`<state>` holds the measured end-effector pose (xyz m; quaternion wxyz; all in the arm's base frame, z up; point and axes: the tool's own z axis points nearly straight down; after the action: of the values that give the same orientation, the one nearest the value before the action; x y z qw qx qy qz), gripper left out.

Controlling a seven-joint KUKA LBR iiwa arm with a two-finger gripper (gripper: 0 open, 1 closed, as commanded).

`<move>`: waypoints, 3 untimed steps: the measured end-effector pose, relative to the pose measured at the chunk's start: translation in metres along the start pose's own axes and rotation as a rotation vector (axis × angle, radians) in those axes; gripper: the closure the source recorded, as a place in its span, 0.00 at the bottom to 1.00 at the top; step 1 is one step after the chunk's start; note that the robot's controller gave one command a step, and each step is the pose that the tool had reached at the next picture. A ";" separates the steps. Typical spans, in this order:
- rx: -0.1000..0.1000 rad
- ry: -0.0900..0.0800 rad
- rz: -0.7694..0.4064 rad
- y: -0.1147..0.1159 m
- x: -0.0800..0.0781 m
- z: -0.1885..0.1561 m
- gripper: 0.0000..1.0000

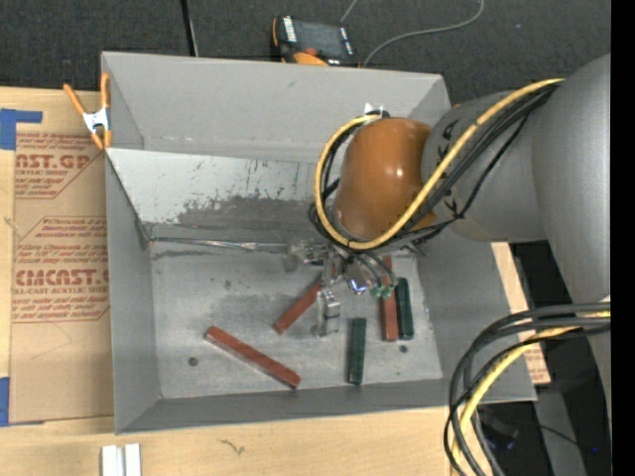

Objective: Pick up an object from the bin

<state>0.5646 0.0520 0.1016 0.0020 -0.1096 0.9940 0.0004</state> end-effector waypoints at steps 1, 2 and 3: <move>0.000 0.000 -0.080 -0.004 -0.019 -0.006 0.00; -0.001 0.005 -0.278 -0.031 -0.015 0.033 0.00; -0.002 0.002 -0.277 -0.031 -0.015 0.033 0.00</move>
Offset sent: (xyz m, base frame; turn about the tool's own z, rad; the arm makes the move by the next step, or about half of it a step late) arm 0.0190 -0.0010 0.0059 -0.0794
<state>0.5864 0.0254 0.0682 0.0007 -0.2457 0.9693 0.0009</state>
